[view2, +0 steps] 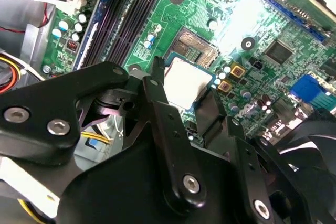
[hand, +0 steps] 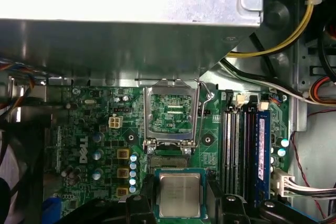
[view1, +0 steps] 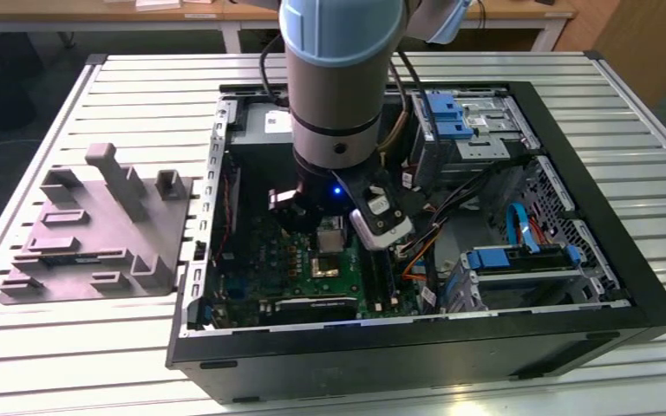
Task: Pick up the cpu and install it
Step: 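Place the cpu into insertion slot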
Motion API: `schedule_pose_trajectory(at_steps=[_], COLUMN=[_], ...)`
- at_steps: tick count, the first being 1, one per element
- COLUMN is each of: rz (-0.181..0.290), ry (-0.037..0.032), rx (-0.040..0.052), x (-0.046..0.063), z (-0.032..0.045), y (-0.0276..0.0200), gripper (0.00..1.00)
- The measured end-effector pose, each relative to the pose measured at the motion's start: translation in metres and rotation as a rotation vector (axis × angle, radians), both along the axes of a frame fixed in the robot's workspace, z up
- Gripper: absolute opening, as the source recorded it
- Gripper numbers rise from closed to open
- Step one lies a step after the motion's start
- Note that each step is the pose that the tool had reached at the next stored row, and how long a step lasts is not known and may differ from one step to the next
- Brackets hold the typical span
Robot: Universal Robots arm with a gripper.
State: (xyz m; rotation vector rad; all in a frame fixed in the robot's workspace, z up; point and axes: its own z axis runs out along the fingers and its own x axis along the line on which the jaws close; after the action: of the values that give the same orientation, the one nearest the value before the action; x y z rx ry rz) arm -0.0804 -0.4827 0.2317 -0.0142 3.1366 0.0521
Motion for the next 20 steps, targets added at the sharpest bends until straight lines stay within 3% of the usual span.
schedule_pose_trajectory(at_steps=[3, 5, 11, 20], rz=[0.0, 0.0, 0.004, 0.007], ry=[-0.0003, -0.0001, 0.0047, 0.0058], rx=[0.0006, 0.0002, 0.0003, 0.0001], x=[0.0, 0.0, -0.002, -0.005], z=[-0.002, -0.008, -0.019, -0.0345], y=[0.0001, -0.0002, -0.005, -0.0053], gripper=[0.47, 0.47, 0.47, 0.47])
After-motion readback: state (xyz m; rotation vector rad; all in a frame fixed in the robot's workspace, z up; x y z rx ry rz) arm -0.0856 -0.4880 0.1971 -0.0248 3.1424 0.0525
